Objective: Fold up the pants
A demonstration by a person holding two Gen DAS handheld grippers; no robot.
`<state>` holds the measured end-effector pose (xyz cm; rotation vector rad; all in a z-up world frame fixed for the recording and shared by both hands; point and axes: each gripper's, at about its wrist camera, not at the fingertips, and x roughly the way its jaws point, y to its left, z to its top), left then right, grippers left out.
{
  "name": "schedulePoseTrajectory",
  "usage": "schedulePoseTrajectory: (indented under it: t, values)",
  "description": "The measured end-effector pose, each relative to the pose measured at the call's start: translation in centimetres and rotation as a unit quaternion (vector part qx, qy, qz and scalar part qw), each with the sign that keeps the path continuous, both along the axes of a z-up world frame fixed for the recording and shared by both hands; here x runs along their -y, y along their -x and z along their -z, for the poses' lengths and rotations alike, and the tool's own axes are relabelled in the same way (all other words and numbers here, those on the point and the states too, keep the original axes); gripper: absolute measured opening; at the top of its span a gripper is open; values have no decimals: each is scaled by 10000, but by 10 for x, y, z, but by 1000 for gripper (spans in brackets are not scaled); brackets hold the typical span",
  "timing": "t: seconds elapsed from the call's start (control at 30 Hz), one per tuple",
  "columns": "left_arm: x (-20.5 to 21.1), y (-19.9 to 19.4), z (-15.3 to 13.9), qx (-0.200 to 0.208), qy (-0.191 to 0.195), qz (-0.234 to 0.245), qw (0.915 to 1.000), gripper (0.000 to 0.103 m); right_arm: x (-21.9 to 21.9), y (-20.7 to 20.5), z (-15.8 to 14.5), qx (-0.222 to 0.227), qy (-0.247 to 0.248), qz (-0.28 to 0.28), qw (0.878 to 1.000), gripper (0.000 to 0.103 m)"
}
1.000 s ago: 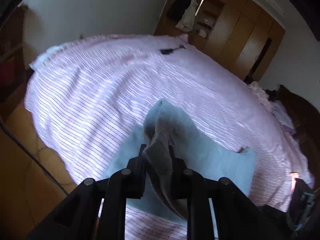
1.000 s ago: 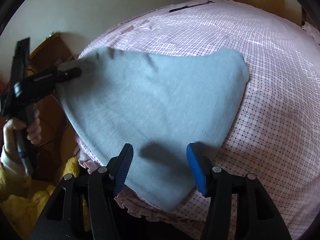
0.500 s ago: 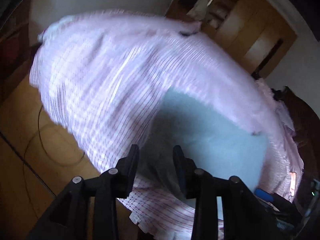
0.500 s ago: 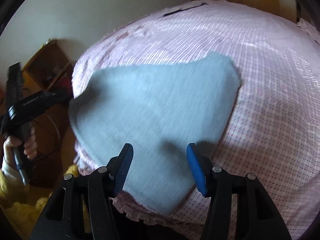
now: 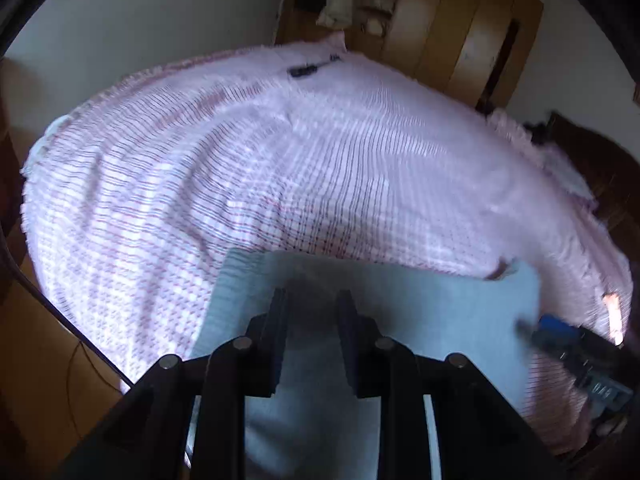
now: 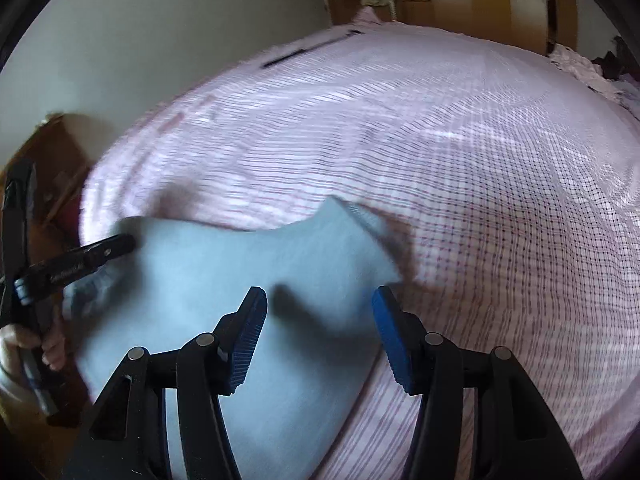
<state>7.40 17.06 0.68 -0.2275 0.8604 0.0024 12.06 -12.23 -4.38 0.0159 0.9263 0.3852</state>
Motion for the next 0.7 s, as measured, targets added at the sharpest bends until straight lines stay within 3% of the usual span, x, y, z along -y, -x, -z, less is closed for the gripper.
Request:
schedulePoseTrajectory:
  t: [0.1, 0.17, 0.23, 0.3, 0.53, 0.7]
  values:
    - [0, -21, 24, -285, -241, 2, 9993, 25, 9, -21, 31, -520, -42, 260, 9983, 59]
    - [-2, -31, 38, -398, -286, 46, 9988, 23, 20, -23, 37, -464, -547, 381, 9967, 60]
    - [-3, -33, 44, -335, -406, 77, 9986, 22, 19, -21, 35, -439, -470, 378, 9972, 61]
    - [-1, -32, 44, -353, -479, 101, 9982, 22, 14, -21, 35, -378, -254, 270, 9986, 65]
    - [-3, -12, 25, -360, -507, 41, 9981, 23, 12, -22, 35, -621, -320, 99, 9975, 70]
    - [-5, 18, 8, -340, -333, -28, 9989, 33, 32, -7, 23, -953, -784, 306, 9919, 69]
